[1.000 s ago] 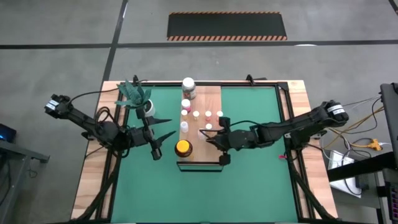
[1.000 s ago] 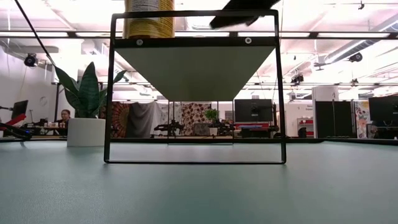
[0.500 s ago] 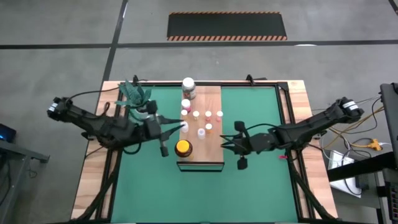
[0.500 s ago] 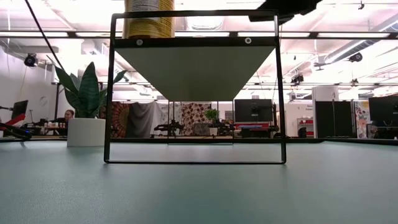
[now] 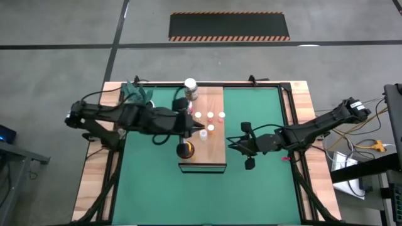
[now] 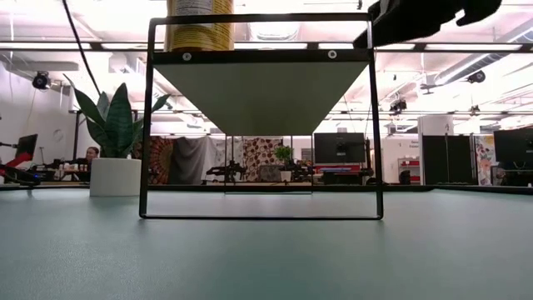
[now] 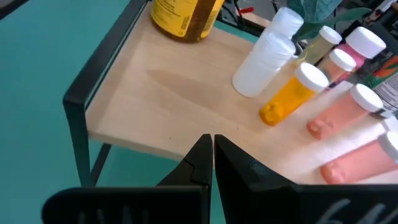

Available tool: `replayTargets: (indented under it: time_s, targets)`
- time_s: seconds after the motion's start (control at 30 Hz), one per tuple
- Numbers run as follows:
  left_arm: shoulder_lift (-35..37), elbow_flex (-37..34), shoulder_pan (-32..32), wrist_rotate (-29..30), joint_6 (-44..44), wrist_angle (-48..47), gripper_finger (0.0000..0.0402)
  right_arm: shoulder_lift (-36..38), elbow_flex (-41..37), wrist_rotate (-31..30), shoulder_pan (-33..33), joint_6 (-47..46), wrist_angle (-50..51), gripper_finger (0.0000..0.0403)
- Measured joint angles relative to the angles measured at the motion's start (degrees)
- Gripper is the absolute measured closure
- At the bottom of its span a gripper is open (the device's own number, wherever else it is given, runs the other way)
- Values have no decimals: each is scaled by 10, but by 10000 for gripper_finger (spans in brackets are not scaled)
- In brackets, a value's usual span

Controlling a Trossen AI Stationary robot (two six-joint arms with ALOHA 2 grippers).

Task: Pick and place medicine bottles onto shelf by color
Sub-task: Put the white pill bottle on the shelf

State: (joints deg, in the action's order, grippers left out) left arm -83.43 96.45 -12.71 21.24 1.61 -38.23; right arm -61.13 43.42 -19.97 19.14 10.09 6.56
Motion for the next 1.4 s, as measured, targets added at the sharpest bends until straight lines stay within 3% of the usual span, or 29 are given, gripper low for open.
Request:
replayTargets:
  time_s: [0.23, 0.77, 1.4]
  targets:
    - [-77, 60, 44, -102, -34, -50, 396, 51, -32, 0, 0, 0, 5, 394]
    - [-132, 85, 126, -179, -71, -148, 396, 127, -76, 0, 0, -15, 0, 394]
    - [-162, 82, 130, -210, -70, -178, 396, 126, -76, 0, 0, -21, 0, 394]
